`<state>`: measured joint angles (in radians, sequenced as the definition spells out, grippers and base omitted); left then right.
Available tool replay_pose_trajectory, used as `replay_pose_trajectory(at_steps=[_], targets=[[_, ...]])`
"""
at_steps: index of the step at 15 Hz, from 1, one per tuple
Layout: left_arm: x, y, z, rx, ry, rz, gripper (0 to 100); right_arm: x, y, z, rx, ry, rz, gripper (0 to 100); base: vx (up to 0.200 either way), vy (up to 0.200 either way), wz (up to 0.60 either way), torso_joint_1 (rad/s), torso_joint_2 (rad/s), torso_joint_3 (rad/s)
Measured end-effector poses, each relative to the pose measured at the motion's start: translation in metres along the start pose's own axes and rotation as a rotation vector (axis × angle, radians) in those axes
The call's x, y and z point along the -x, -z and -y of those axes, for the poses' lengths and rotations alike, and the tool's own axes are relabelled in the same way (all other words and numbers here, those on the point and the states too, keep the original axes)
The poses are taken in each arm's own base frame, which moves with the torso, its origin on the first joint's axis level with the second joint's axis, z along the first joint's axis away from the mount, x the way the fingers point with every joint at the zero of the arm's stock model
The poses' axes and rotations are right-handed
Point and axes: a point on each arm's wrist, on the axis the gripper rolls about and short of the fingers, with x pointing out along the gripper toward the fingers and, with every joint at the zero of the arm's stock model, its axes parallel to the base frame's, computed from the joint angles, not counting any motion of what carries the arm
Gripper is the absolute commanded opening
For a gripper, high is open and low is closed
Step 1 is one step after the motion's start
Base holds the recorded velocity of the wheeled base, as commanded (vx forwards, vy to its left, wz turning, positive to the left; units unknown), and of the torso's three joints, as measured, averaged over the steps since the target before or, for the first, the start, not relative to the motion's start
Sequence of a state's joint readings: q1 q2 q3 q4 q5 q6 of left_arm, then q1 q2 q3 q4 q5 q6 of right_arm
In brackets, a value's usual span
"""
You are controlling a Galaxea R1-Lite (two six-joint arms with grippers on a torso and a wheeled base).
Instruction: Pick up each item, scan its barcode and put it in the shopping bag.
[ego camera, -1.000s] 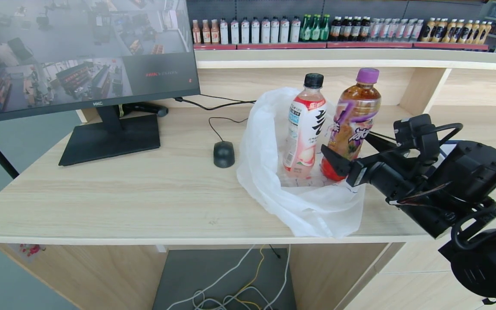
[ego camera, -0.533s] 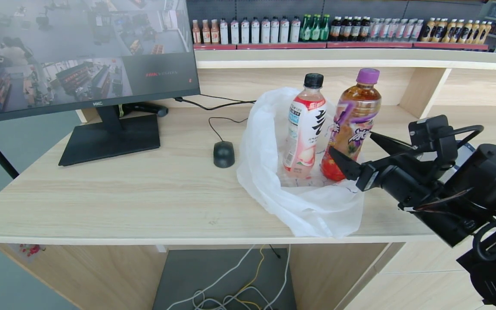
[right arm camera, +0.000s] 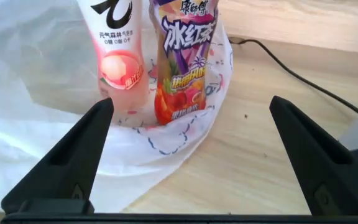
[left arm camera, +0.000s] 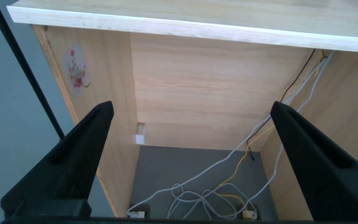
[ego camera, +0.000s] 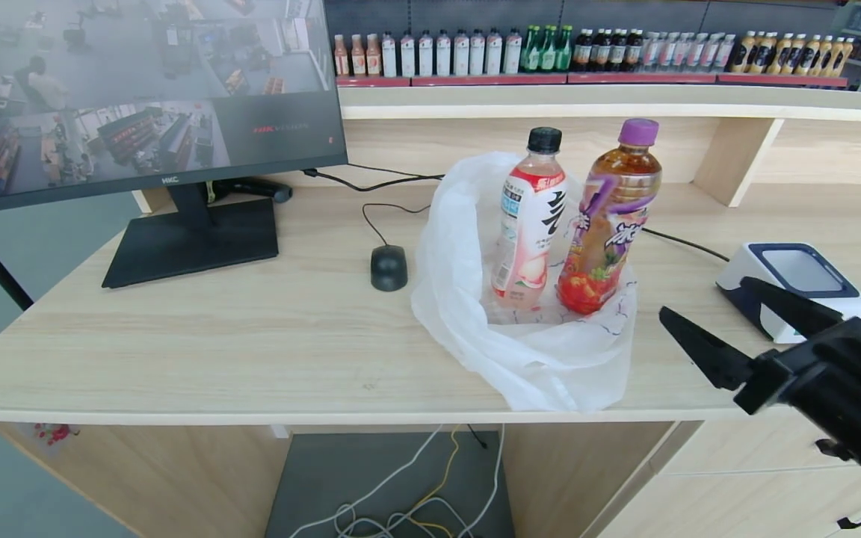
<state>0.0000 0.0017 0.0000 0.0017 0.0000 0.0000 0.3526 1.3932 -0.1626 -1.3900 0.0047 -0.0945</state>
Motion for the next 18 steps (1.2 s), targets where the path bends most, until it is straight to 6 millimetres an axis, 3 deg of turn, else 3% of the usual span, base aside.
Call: replay_pose_trajectory(at_steps=[2,7,12,18], targets=[[0.0,0.0,0.0,0.0,0.0,0.0,100,0.036,-0.001,0.003,-0.012,0.024,-0.015,100,0.0,0.0,0.0,0.0,0.0,0.0],[0.0,0.0,0.0,0.0,0.0,0.0,100,0.097,0.018,0.001,-0.032,0.027,-0.23,100,0.0,0.0,0.0,0.0,0.0,0.0],[0.0,0.0,0.0,0.0,0.0,0.0,100,0.141,0.033,-0.003,-0.032,-0.003,-0.339,100,0.0,0.0,0.0,0.0,0.0,0.0],[0.0,0.0,0.0,0.0,0.0,0.0,100,0.196,0.057,-0.005,0.004,0.036,-0.33,100,0.0,0.0,0.0,0.0,0.0,0.0]])
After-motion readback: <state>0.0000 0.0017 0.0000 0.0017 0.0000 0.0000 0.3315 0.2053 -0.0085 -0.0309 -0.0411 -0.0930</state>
